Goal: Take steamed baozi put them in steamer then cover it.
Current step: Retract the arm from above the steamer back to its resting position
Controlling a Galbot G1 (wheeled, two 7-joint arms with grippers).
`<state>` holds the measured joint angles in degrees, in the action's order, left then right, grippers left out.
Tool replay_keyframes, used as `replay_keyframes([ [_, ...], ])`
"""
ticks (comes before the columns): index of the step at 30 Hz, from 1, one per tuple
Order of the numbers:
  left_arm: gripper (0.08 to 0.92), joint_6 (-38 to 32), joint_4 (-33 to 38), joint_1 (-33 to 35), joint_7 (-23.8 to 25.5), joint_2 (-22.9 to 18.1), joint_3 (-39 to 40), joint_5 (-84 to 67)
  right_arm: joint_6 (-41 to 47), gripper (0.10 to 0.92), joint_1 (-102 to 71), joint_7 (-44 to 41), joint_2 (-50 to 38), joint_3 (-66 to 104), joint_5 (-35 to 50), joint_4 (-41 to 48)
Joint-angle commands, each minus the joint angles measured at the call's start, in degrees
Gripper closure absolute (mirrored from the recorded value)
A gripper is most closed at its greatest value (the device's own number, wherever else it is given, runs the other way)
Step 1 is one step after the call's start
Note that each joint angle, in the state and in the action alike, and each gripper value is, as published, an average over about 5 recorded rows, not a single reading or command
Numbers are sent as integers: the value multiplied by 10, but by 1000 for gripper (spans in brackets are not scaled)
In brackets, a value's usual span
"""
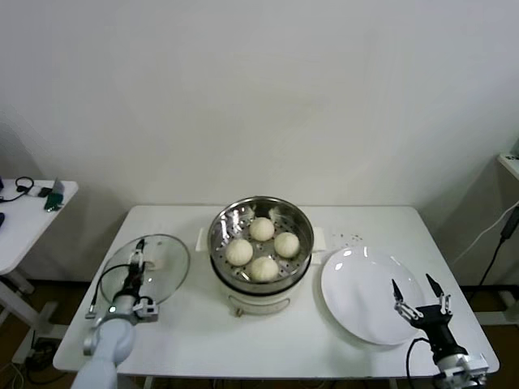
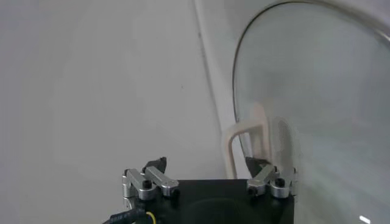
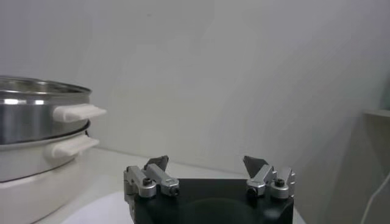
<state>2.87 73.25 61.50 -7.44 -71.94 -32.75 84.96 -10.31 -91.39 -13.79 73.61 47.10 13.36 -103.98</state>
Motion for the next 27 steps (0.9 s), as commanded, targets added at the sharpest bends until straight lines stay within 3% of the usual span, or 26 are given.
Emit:
replay_keyframes([
  [1, 177, -9, -40, -35, -8, -4, 0, -8, -4, 203, -2, -5, 9, 0, -15, 4],
  [13, 202, -27, -46, -44, -2, -1, 5, -35, -12, 203, -6, -16, 22, 0, -28, 9],
  [27, 597, -39, -59, -49, 11, -2, 6, -47, -19, 203, -6, -22, 36, -2, -42, 13],
])
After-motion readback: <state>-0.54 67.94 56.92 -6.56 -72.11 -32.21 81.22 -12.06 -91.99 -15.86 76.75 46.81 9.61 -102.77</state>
